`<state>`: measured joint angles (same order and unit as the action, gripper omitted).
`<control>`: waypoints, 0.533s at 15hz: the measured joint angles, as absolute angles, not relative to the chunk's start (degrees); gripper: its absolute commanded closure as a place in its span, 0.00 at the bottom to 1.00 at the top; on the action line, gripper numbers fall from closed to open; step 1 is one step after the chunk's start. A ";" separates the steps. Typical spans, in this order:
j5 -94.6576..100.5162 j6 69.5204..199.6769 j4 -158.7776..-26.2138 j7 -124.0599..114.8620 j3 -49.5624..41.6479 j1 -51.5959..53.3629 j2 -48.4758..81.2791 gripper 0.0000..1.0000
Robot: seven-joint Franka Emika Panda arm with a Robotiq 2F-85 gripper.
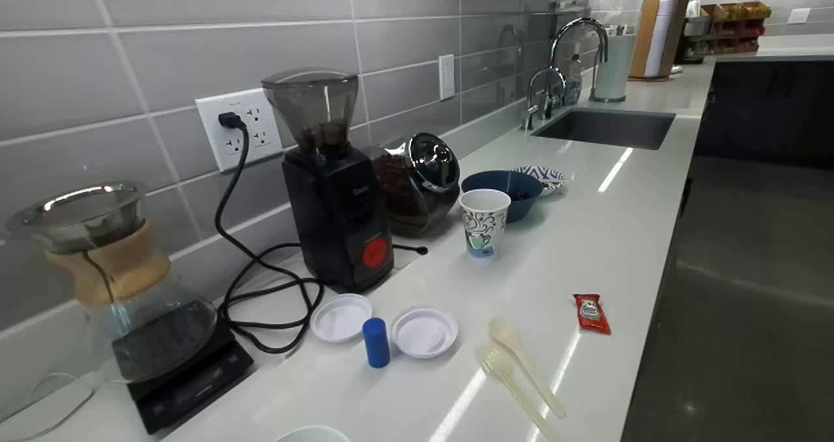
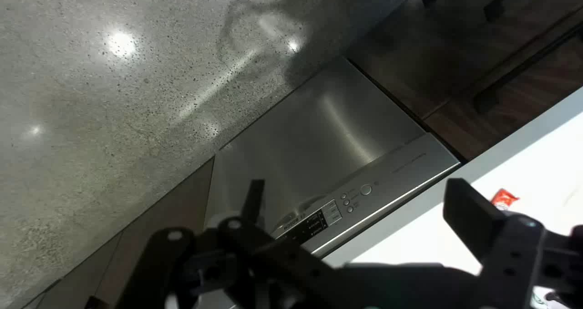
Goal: Press a button on the dishwasher
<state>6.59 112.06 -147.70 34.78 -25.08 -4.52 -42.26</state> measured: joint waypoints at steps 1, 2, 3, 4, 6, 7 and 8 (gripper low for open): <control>6.59 112.06 -147.70 34.78 -25.08 -4.52 -42.26 0.00; 6.59 112.06 -147.70 34.78 -25.08 -4.52 -42.26 0.00; 6.59 112.06 -147.70 34.78 -25.08 -4.52 -42.26 0.00; 6.59 112.06 -147.70 34.78 -25.08 -4.52 -42.26 0.00; 6.59 112.06 -147.70 34.78 -25.08 -4.52 -42.26 0.00; 6.52 112.06 -147.70 34.78 -25.04 -4.54 -42.26 0.00; 6.23 112.04 -147.85 35.33 -25.02 -4.41 -42.23 0.00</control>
